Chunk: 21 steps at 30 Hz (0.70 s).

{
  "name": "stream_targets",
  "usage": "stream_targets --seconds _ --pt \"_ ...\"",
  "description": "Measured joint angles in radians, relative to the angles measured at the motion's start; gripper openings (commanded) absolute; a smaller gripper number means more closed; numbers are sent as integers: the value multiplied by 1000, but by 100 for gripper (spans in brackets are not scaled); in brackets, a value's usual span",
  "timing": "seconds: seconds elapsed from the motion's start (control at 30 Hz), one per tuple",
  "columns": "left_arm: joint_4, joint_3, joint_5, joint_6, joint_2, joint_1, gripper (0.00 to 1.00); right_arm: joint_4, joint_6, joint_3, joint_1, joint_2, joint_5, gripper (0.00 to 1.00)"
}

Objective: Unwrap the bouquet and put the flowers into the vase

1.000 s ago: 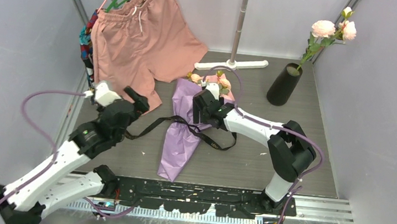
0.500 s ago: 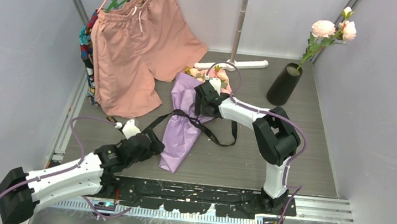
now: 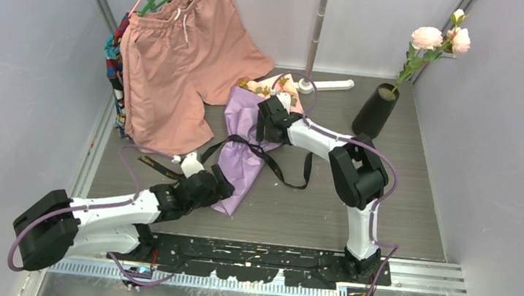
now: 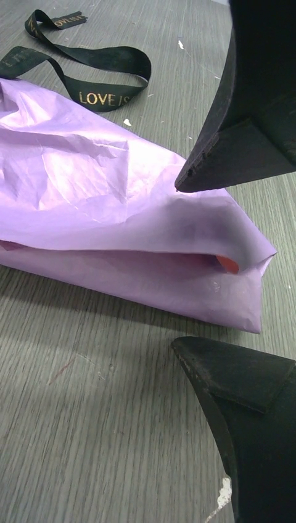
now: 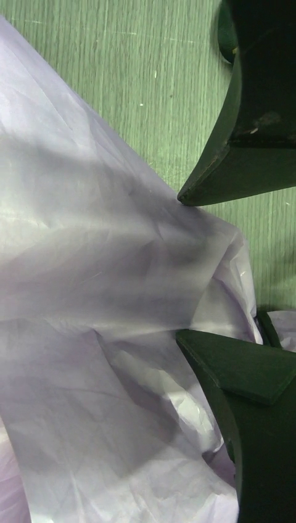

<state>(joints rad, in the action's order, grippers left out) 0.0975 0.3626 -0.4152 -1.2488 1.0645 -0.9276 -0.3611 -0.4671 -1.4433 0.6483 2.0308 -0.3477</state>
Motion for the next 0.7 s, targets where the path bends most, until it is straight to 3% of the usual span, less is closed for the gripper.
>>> stream_targets --seconds 0.17,0.5,0.7 --pt "50 0 -12 9 -76 0 87 -27 26 28 31 -78 -7 78" --pt "288 95 -122 87 -400 0 87 -48 66 -2 187 -169 -41 75" --pt "282 112 -125 124 -374 0 85 -56 74 -18 203 -122 -51 69"
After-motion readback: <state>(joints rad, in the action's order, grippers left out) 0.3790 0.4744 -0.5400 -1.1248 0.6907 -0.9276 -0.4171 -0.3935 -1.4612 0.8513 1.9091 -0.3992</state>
